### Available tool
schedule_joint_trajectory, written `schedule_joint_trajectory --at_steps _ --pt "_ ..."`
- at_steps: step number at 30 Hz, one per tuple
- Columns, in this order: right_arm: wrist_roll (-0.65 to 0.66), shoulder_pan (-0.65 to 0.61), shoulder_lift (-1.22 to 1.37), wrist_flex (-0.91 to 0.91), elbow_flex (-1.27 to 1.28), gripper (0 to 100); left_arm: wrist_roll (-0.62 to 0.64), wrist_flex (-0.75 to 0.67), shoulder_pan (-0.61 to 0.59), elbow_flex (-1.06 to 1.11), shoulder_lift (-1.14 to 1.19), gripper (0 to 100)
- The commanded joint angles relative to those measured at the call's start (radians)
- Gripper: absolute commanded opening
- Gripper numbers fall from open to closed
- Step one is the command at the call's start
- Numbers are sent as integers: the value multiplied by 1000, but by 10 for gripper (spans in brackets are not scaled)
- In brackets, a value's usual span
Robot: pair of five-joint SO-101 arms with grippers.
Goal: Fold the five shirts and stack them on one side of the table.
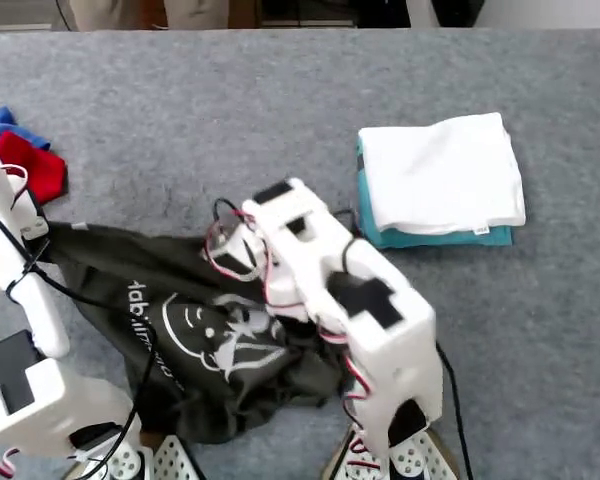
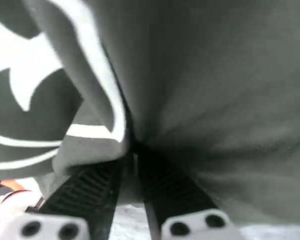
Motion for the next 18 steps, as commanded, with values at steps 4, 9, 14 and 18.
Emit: schedule_joint_trajectory --at_steps 4,9,14,18 --pt "-6 -15 -450 -120 400 1 -6 -15 3 -14 -51 18" --pt "-14 -12 -702 -160 429 2 -6 -17 21 -17 -51 18" --pt "-14 27 -868 -166 367 2 -6 -17 35 -18 -51 18" --pt "-12 113 -900 -209 309 2 -6 -17 35 -18 -51 18"
